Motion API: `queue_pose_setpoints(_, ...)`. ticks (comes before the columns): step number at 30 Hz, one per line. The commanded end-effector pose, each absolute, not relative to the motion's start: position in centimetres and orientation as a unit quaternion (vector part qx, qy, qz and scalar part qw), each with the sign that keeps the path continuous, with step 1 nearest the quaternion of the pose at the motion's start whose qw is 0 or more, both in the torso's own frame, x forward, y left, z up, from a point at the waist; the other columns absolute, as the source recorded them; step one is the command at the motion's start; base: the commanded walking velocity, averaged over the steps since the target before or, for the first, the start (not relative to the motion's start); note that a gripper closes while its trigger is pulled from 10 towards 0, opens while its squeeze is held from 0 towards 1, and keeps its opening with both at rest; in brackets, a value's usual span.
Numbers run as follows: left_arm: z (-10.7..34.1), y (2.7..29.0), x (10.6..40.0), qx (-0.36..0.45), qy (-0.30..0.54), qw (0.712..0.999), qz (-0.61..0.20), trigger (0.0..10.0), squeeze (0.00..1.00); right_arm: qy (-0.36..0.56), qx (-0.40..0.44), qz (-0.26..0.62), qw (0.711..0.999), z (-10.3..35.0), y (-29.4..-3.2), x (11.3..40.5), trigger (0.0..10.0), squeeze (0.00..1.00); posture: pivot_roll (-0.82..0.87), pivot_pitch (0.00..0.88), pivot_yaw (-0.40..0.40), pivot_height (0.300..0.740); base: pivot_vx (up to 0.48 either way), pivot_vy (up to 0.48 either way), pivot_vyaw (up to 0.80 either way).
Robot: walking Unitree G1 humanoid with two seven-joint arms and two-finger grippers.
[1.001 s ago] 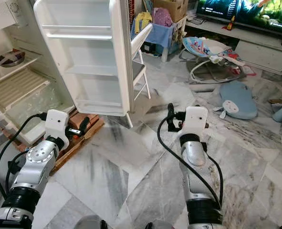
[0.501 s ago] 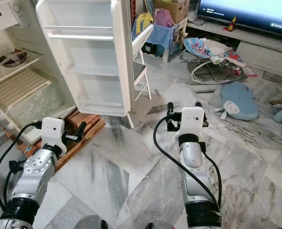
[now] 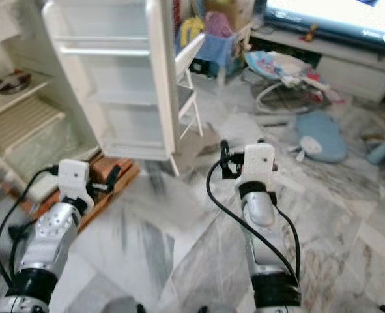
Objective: Restocking fridge
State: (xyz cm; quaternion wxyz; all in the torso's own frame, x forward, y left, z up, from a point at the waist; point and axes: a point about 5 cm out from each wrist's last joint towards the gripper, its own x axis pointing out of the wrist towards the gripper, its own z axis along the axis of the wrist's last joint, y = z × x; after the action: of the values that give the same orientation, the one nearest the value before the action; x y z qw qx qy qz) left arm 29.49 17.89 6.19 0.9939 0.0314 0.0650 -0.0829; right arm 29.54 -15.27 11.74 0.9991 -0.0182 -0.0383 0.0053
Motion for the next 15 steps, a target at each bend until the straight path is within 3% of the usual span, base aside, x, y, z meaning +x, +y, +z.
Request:
queue_pose_setpoints(1, 6.91, 17.06, 30.17, 0.028, 0.050, 0.994, -0.089, 10.0, 0.00, -0.033, -0.018, 0.003, 0.999, 11.67, -15.56, 29.69, 10.0, 0.00, 0.02, 0.000, -0.009, 0.740, 0.345, 0.000, -0.80)
queue_pose_setpoints(15, 6.60, 16.50, 29.97, 0.021, 0.047, 0.993, -0.103, 10.0, 0.00, -0.039, -0.007, 0.024, 0.999, 11.84, -15.00, 29.91, 10.0, 0.00, 0.02, 0.000, -0.023, 0.740, 0.372, 0.000, -0.80)
